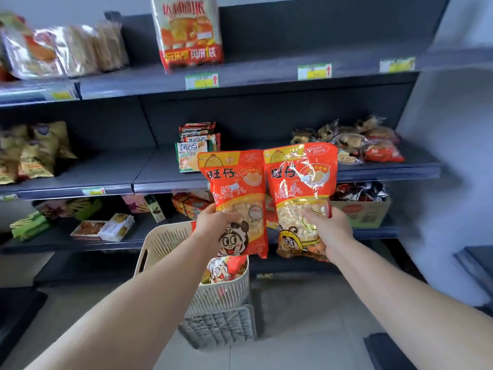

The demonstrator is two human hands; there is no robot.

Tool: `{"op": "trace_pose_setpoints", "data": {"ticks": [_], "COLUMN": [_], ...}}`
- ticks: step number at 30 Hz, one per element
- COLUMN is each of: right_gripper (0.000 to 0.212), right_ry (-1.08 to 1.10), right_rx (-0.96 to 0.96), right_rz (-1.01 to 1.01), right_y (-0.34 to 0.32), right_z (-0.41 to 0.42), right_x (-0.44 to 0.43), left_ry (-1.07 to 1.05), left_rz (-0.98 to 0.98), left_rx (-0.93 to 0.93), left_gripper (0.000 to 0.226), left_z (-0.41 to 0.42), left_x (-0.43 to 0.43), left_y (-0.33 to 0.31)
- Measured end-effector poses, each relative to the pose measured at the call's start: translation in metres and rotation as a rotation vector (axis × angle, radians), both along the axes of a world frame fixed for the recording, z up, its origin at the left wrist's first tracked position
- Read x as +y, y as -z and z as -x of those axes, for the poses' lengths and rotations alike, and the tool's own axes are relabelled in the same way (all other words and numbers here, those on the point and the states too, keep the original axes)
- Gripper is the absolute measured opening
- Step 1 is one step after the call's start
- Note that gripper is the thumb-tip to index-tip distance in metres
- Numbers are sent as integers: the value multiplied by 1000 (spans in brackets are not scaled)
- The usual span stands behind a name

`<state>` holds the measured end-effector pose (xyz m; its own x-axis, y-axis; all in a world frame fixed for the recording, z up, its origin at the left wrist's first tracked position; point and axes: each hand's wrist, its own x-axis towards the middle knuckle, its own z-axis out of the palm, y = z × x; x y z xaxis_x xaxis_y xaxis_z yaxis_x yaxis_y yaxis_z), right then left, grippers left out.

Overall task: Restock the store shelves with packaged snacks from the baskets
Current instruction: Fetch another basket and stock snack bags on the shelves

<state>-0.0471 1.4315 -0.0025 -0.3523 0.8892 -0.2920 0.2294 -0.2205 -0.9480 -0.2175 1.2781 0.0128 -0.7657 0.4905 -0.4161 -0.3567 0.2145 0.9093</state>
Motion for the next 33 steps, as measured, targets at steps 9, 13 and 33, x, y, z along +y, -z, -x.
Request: {"op": "trace_pose_setpoints", "data": {"ticks": [9, 13, 33], "right_gripper": [36, 33, 19], "right_ry": [186, 279, 574], "right_rx": [193, 288, 469], "right_rz": [-163, -198, -413], "right_y": [-71, -88, -188], "right_z": [-29, -35, -72], "right_x": [33, 43, 141], "left_ry": [118, 122, 163], "left_rz": [-124, -137, -336], "left_rx": [160, 224, 469], "left_gripper": [27, 21, 22], "left_z": [-19, -28, -62], "left_x": [62, 86, 192], "left_y": [-85, -112, -248]}}
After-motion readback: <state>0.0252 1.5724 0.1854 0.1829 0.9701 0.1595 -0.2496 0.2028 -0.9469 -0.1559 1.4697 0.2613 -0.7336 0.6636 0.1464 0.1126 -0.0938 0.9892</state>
